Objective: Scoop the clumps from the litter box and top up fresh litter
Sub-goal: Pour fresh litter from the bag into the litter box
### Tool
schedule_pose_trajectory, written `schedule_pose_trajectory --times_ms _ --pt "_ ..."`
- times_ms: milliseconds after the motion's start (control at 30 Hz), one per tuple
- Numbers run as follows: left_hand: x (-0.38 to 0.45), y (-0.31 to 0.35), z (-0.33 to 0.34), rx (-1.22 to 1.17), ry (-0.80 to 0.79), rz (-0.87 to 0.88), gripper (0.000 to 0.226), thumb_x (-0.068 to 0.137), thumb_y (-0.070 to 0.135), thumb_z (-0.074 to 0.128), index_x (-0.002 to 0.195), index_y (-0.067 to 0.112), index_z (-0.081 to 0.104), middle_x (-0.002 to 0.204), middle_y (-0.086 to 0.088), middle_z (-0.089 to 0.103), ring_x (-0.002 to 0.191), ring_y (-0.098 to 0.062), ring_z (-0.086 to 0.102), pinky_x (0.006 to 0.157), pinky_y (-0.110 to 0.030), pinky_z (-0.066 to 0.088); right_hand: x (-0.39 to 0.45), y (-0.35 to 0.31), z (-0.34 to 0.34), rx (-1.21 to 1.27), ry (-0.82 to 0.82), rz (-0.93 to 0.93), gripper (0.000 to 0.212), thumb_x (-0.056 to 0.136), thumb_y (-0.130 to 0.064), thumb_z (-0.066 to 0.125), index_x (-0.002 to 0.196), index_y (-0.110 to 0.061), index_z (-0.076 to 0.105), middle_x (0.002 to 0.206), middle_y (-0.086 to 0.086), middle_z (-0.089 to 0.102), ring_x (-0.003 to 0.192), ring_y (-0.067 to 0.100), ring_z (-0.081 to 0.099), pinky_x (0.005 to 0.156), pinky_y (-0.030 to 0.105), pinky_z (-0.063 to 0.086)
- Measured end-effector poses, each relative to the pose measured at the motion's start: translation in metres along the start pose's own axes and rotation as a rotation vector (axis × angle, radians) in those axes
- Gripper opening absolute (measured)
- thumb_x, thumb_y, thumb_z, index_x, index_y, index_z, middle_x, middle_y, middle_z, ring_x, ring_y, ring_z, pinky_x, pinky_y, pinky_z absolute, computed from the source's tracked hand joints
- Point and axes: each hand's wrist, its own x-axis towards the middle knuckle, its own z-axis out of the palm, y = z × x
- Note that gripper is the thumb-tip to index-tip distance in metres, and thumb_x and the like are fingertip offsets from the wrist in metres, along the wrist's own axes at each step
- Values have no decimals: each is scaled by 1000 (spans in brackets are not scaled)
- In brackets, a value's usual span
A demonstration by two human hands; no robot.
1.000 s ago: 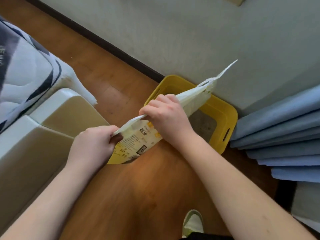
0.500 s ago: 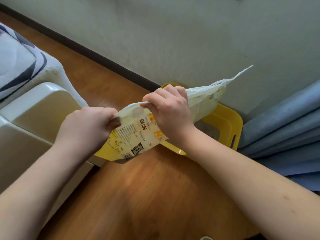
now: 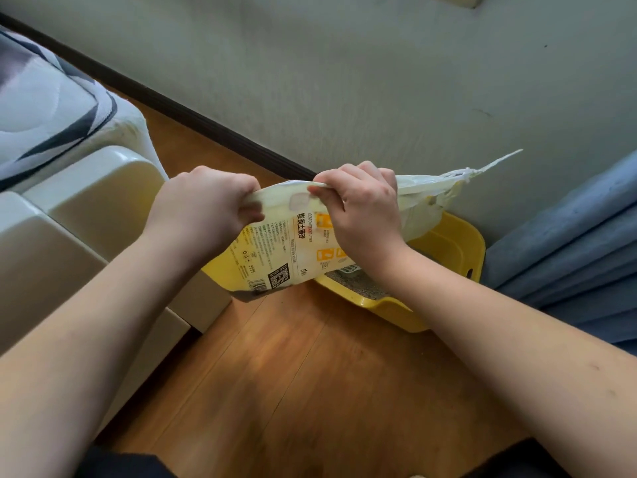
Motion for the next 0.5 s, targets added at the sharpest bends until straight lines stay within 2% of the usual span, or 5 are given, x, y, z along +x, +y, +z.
schedule_pose_trajectory --times_ms 233,333,500 --pt "6 2 5 19 43 148 22 90 35 66 86 14 61 67 -1 54 60 -25 51 50 -27 31 5 7 -2 47 -67 97 21 93 -35 55 88 -25 73 81 -11 67 77 10 49 73 26 24" --pt "6 -4 8 -49 113 201 23 88 35 69 86 13 64 69 -3 61 59 -27 56 50 -29 41 7 12 -3 50 -67 94 20 93 -35 56 88 -25 73 81 -12 67 77 7 45 73 25 23" --pt "0 -17 17 -226 244 210 37 82 44 73 104 15 67 90 -2 71 75 -22 67 60 -33 53 14 16 -4 63 -62 128 21 94 -34 56 89 -25 73 82 -11 68 79 8 46 73 26 23"
